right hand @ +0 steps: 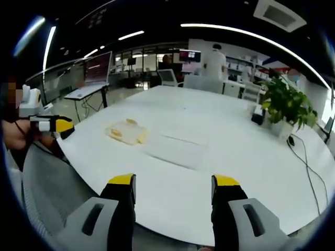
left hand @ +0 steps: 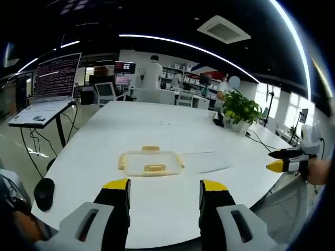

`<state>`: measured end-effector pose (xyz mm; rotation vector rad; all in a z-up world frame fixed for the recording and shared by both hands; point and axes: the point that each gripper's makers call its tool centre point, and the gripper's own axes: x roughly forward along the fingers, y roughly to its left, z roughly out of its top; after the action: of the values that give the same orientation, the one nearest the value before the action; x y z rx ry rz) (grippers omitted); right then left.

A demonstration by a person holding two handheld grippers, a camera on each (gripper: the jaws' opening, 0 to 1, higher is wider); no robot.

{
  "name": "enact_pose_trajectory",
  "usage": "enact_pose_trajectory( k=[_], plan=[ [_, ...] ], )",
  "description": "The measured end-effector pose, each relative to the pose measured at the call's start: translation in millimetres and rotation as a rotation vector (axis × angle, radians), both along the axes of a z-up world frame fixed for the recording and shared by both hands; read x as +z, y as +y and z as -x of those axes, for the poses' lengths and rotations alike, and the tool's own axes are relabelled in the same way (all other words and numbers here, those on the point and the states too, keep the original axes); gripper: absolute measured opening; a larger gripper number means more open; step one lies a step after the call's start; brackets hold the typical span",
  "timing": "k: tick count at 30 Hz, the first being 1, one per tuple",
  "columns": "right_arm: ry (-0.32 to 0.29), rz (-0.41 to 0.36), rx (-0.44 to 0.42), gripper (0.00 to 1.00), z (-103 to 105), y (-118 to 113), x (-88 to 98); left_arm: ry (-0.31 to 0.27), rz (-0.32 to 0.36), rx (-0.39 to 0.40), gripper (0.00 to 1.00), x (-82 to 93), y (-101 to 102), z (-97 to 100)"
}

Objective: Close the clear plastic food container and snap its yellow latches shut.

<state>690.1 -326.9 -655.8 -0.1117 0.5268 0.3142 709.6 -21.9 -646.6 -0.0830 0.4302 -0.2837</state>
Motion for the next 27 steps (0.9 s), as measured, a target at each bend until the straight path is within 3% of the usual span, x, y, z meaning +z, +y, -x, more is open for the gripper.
enact_pose_trajectory(
  k=[27],
  plan=[
    [0.016,0.001,0.015,0.56,1.5,2.8,-2.2,-0.003,0.016,0.012,0.47,0.9,2.0,-0.4]
  ],
)
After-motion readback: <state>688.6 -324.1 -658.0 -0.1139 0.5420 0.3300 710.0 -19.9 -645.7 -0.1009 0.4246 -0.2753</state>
